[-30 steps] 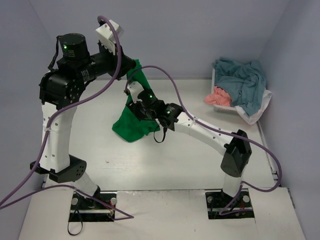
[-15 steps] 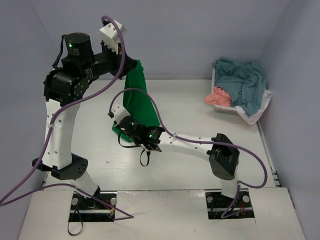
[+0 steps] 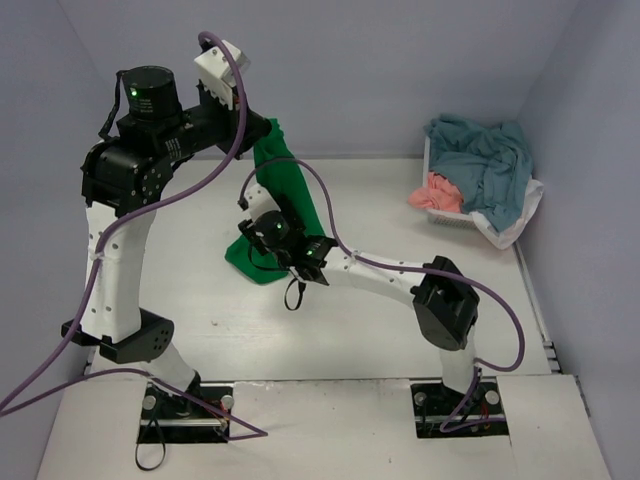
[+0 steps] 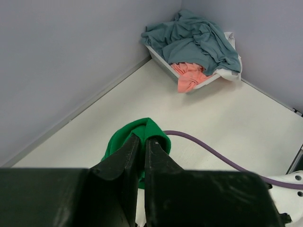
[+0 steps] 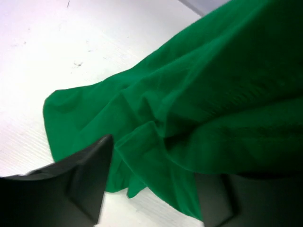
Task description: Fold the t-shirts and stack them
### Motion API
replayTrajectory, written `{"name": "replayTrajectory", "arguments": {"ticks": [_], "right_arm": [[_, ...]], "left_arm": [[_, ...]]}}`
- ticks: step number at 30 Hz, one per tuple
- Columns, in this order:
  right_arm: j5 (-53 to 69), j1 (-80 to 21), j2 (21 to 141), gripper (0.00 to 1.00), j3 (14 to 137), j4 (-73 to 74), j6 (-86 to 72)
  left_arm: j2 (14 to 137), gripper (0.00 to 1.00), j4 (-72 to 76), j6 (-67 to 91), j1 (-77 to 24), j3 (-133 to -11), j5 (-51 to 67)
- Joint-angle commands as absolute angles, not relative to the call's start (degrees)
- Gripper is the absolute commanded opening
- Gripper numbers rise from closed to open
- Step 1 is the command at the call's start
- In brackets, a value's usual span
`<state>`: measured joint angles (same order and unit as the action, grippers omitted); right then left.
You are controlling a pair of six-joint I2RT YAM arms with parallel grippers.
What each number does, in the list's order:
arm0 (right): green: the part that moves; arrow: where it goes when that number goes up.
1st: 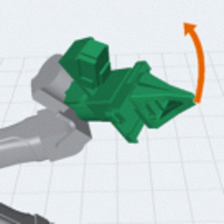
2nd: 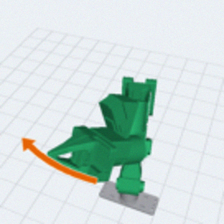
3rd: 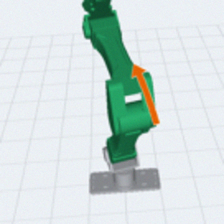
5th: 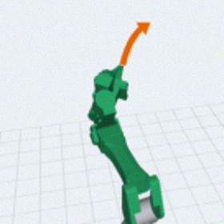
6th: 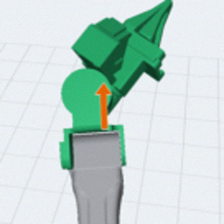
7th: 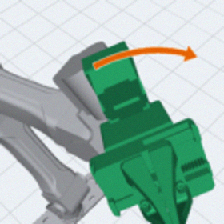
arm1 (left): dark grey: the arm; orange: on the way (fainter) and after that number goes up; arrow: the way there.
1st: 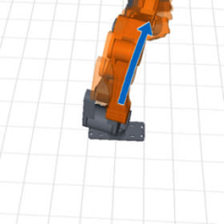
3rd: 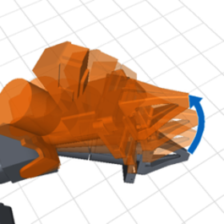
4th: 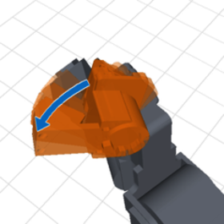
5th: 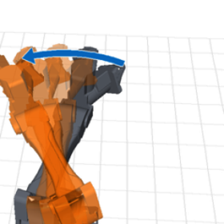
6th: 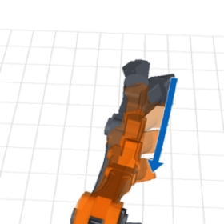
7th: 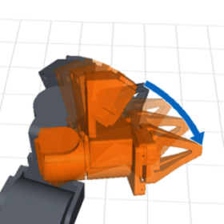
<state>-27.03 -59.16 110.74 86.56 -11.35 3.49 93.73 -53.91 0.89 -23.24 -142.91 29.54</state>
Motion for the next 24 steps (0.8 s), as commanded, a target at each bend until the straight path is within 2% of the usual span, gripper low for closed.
{"name": "replayTrajectory", "arguments": {"ticks": [1,5,8,10,14,17,18,21,24], "right_arm": [[-27.51,-59.41,103.1,0.68,87.01,-15.56,3.96],[-26.54,-59.41,100.99,0.76,86.92,-15.64,4.39],[-27.16,-58.8,101.07,0.71,87.62,-16.08,4.22],[-27.77,-57.92,102.12,0.62,88.24,-16.61,4.39],[-25.32,-55.02,104.23,0.61,89.03,-17.57,2.9],[-24.52,-53.79,105.64,0.49,89.21,-18.63,1.94],[-24.09,-53.44,106.34,0.37,89.12,-19.07,1.59],[-23.56,-52.39,107.75,0.18,89.91,-19.34,1.06],[-23.2,-51.59,108.46,0.03,90.44,-19.34,0.79]], "left_arm": [[90.79,0.0,-50.8,0.09,-23.29,-143.88,29.18],[91.23,0.0,-50.89,0.09,-23.29,-143.96,28.65],[91.58,0.0,-50.71,0.09,-23.29,-143.96,28.91],[91.58,0.0,-50.63,0.17,-23.29,-144.14,29.09],[91.23,0.0,-50.89,0.17,-23.29,-144.4,28.92],[90.79,0.0,-51.42,0.17,-23.29,-144.14,28.74],[90.62,0.0,-51.59,0.09,-23.29,-144.14,28.74],[90.35,0.0,-51.85,0.09,-23.29,-144.05,28.65],[90.26,0.0,-51.86,-1.49,-23.29,-144.14,28.65]]}}
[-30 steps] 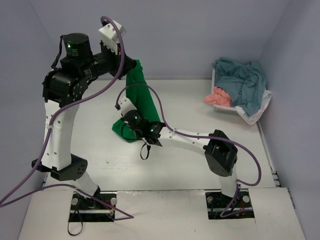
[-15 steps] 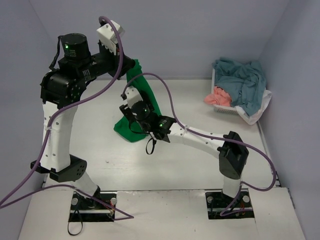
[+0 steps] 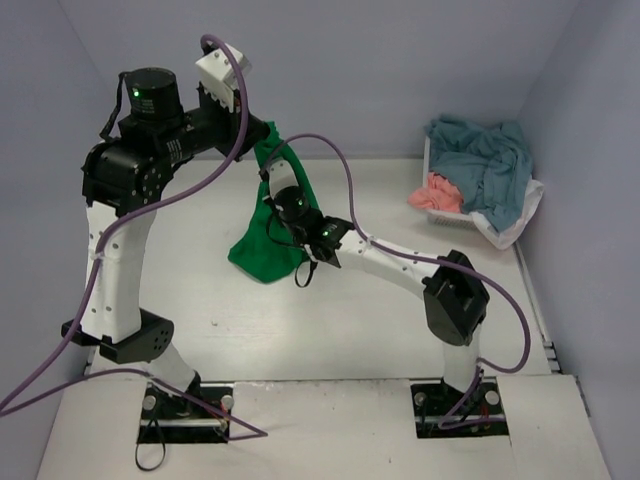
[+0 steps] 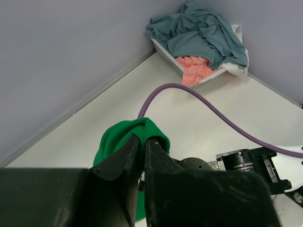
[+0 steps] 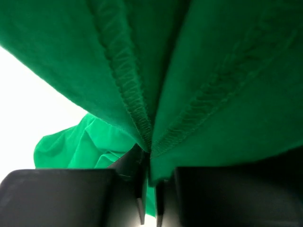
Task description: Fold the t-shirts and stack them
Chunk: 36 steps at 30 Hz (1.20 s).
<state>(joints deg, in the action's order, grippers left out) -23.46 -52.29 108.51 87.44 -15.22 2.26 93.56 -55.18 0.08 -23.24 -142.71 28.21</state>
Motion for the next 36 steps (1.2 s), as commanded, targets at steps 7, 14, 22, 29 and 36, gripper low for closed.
{"name": "replayTrajectory", "arguments": {"ticks": [7,14,22,29,36], "right_arm": [[-19.95,-50.1,102.32,0.0,85.97,-18.54,3.59],[-14.95,-41.5,83.97,0.0,80.95,-13.04,7.47],[7.09,-32.88,78.13,0.0,91.29,7.6,10.28],[18.2,-32.87,76.74,0.0,95.54,18.89,14.58],[23.46,-32.26,68.92,0.0,91.42,21.88,18.81]], "left_arm": [[89.3,0.0,-52.73,-4.48,-23.29,-141.33,27.51],[85.7,0.0,-51.68,-9.14,-23.12,-133.51,23.29],[85.43,0.0,-52.73,-10.55,-23.03,-132.89,18.81],[84.03,0.0,-53.96,-10.72,-22.94,-133.42,16.35],[78.06,0.0,-57.56,-9.32,-22.94,-129.57,24.84]]}}
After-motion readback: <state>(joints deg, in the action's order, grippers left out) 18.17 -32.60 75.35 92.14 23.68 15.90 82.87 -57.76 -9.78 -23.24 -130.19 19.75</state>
